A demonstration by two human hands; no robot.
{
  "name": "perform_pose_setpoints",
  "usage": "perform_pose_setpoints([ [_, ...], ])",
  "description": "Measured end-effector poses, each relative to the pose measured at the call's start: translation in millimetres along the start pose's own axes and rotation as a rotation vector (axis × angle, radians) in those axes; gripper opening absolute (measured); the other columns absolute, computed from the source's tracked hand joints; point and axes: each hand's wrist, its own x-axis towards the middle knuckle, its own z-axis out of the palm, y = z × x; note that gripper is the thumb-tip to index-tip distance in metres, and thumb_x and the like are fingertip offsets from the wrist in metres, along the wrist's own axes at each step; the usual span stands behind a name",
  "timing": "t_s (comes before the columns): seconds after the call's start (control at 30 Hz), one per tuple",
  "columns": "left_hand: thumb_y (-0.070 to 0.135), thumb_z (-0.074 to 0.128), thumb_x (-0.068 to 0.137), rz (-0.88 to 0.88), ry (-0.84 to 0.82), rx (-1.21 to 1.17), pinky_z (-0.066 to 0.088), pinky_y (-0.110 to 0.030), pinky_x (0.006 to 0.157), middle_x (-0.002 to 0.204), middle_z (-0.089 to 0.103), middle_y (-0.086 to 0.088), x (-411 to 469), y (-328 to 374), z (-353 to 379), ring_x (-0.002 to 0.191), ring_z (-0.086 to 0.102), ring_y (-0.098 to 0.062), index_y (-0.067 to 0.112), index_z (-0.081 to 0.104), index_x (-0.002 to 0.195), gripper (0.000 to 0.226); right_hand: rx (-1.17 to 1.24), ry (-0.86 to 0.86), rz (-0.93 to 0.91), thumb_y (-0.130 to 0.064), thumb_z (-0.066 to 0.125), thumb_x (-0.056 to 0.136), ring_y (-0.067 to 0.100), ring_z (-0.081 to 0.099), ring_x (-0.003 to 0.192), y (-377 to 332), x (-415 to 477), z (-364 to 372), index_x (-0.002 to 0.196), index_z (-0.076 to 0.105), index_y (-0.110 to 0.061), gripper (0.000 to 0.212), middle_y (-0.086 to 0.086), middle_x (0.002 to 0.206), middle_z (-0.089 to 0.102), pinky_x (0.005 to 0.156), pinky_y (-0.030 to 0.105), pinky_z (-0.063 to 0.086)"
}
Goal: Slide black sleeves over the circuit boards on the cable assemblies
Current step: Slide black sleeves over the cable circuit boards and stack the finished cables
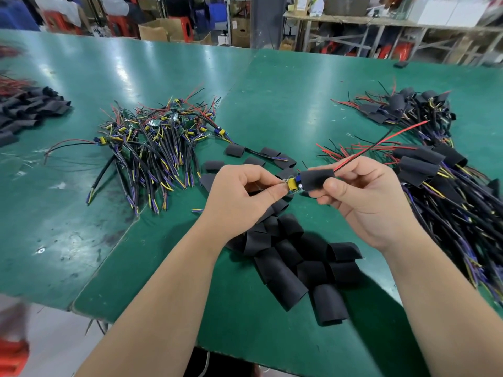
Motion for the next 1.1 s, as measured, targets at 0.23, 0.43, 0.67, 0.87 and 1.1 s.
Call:
perform_pose_setpoints([
  [0.23, 0.004, 0.074, 0.079, -0.057, -0.042, -0.113, 0.044, -0.017, 0.059, 0.06, 0.064, 0.013, 0, 3, -2, 0.059, 0.054, -0.003, 0.023, 0.07, 0.068, 0.022, 0.166, -0.047, 0.055, -0.035, 0.089, 0.053, 0.013, 0.072, 0.066, -2, -1, 5, 0.089, 0.078, -0.021, 0.04, -0.002, 0.081, 0.075, 0.058, 0.017, 0.053],
  [0.43, 0.004, 0.073, 0.079, -0.077, -0.091, -0.126, 0.044, -0.017, 0.059, 0.06, 0.065, 0.009, 0, 4, -1, 0.058, 0.055, -0.004, 0.019, 0.069, 0.068, 0.019, 0.113, -0.092, 0.033, -0.032, 0.091, 0.053, 0.02, 0.067, 0.062, -4, -1, 4, 0.082, 0.07, -0.016, 0.039, 0.01, 0.102, 0.073, 0.06, 0.023, 0.054],
  [0.67, 0.004, 0.074, 0.08, -0.055, -0.062, -0.128, 0.043, -0.025, 0.06, 0.066, 0.064, 0.0, 0, 2, 1, 0.063, 0.052, -0.012, 0.02, 0.069, 0.069, 0.019, 0.007, 0.025, 0.013, -0.026, 0.074, 0.07, 0.02, 0.065, 0.063, 1, -3, 12, 0.099, 0.065, -0.015, 0.033, 0.015, 0.09, 0.074, 0.061, 0.025, 0.052],
  [0.87, 0.015, 0.075, 0.075, -0.056, -0.011, -0.159, 0.045, -0.031, 0.064, 0.068, 0.067, -0.001, 1, 1, 1, 0.065, 0.055, -0.015, 0.024, 0.071, 0.069, 0.011, 0.004, 0.009, 0.034, -0.028, 0.074, 0.072, 0.016, 0.069, 0.073, 5, -4, 17, 0.096, 0.077, -0.022, 0.025, 0.005, 0.087, 0.075, 0.065, 0.021, 0.052],
  [1.1, 0.022, 0.075, 0.07, -0.027, 0.034, -0.18, 0.045, -0.046, 0.064, 0.073, 0.07, -0.013, 3, -1, -1, 0.068, 0.052, -0.022, 0.034, 0.075, 0.07, 0.012, 0.079, -0.04, 0.1, -0.021, 0.076, 0.07, 0.013, 0.068, 0.079, 9, -2, 12, 0.106, 0.075, -0.023, 0.036, 0.001, 0.094, 0.074, 0.069, 0.021, 0.052],
])
